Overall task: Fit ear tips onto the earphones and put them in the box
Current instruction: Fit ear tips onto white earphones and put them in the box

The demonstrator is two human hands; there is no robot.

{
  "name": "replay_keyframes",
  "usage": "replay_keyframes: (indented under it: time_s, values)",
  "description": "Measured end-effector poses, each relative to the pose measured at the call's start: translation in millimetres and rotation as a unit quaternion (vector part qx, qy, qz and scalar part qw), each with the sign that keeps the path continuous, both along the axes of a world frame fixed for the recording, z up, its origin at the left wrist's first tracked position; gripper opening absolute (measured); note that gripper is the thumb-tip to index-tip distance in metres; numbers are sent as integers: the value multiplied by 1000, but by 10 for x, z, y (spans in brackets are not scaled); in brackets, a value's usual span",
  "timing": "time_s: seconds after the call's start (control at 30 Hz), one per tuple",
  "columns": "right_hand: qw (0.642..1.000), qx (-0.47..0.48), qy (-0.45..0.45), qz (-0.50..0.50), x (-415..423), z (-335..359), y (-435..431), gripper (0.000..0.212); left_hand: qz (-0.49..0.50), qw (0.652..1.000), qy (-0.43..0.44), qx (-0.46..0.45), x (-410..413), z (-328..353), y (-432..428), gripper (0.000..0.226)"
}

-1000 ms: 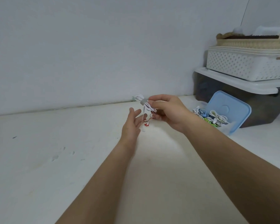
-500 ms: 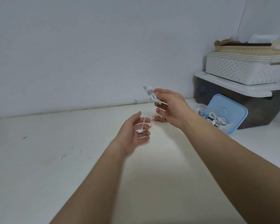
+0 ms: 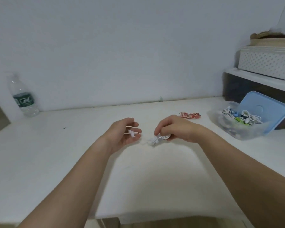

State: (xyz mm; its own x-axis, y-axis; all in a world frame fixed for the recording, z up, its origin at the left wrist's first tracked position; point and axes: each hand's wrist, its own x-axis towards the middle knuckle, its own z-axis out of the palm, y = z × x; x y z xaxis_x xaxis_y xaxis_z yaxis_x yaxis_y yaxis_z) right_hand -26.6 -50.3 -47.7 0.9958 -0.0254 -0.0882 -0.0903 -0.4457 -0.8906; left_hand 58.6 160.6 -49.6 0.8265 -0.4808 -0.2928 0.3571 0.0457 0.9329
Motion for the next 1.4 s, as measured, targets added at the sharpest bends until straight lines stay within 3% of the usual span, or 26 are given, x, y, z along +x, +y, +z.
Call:
replay_keyframes:
  time_s: [0.17, 0.27, 0.43, 0.57, 0.7, 0.77, 0.93, 1.07, 1.13, 1.4]
  values:
    - [981, -191, -5, -10, 116, -91, 200, 22, -15, 999, -26, 28, 74, -46, 105, 19]
    - [955, -278, -76, -68, 201, -125, 261, 19, -23, 999, -16, 15, 97, -47, 113, 23]
    - [955, -209, -201, -53, 272, -173, 501, 11, -22, 994, 67, -78, 149, -100, 71, 40]
    - [955, -200, -207, -70, 366, -262, 688, 8, -57, 992, 69, -85, 182, -92, 59, 53]
    - [955, -195, -202, -99, 489, -312, 747, 13, -74, 989, 69, -109, 216, -110, 78, 45]
    - [961, -186, -186, -91, 510, -269, 730, 14, -86, 990, 51, -102, 252, -121, 88, 34]
    - [983, -127, -129, -40, 604, -195, 674, 17, -113, 992, -59, 5, 350, -137, 107, 38]
    - [984, -57, -132, -107, 701, -283, 714, 9, -75, 990, -116, 41, 419, -138, 78, 32]
    - [982, -23, -138, -124, 717, -324, 732, 18, -61, 987, -136, 54, 429, -140, 53, 27]
    - [973, 7, -165, -163, 726, -372, 724, 10, -63, 989, -136, 14, 409, -150, -29, 25]
